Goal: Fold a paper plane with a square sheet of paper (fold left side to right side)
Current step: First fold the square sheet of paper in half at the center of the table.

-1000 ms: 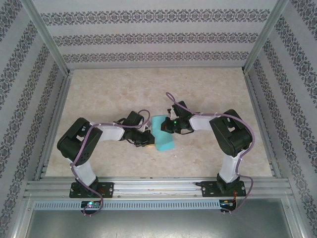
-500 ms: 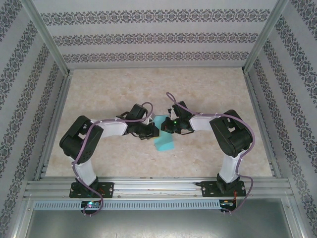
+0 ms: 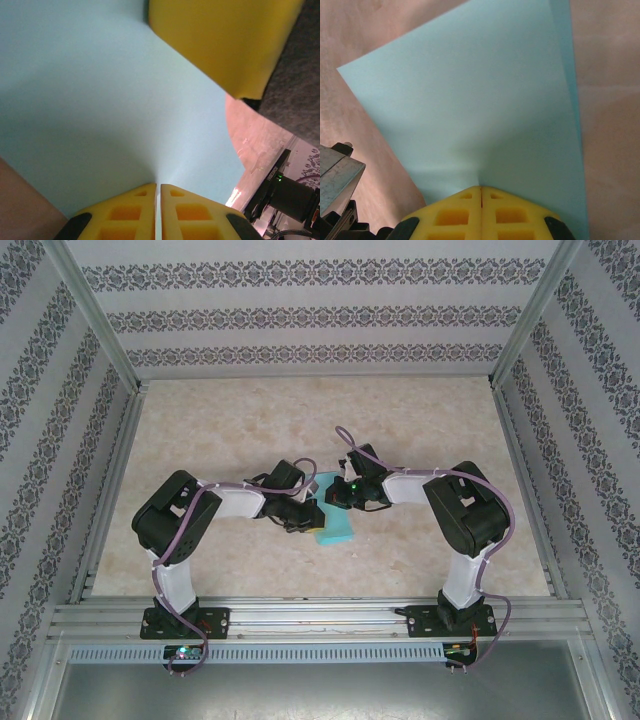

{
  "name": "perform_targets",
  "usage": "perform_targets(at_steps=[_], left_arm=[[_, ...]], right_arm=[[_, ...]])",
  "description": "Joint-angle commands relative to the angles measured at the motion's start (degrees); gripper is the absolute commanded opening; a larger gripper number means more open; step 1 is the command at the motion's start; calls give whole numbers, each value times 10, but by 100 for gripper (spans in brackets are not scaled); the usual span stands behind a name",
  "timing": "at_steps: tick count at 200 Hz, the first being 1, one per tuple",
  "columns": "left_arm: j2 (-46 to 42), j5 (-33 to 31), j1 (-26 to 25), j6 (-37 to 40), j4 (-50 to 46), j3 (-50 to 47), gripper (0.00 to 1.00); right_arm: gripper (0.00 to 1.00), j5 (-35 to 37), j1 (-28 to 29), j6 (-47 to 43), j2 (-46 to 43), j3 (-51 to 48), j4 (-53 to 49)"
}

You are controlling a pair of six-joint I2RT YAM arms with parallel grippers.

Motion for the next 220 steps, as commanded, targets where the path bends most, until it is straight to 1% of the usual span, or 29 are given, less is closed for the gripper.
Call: perform_targets(at_steps=[1,46,121,175,201,220], left_arm=[[3,-5,-14,26,-70,-17,11],[-18,-2,-26,41,-102,-38,11],[-36,11,-43,36,-105,-74,11],[-56,10,-45,37,-111,-101,11],[-81,14,-41,47,-134,-81,11],[-108,11,-25,60,-162,-53,11]], right_arm=[[0,69,2,-1,29,-21,-65],[0,72,0,-3,29,-23,-67],[0,70,0,-4,31,-27,-67],[0,68,1,-5,31,-26,-66],[0,67,4,-4,27,-28,-64],[0,64,5,0,23,-30,-59]])
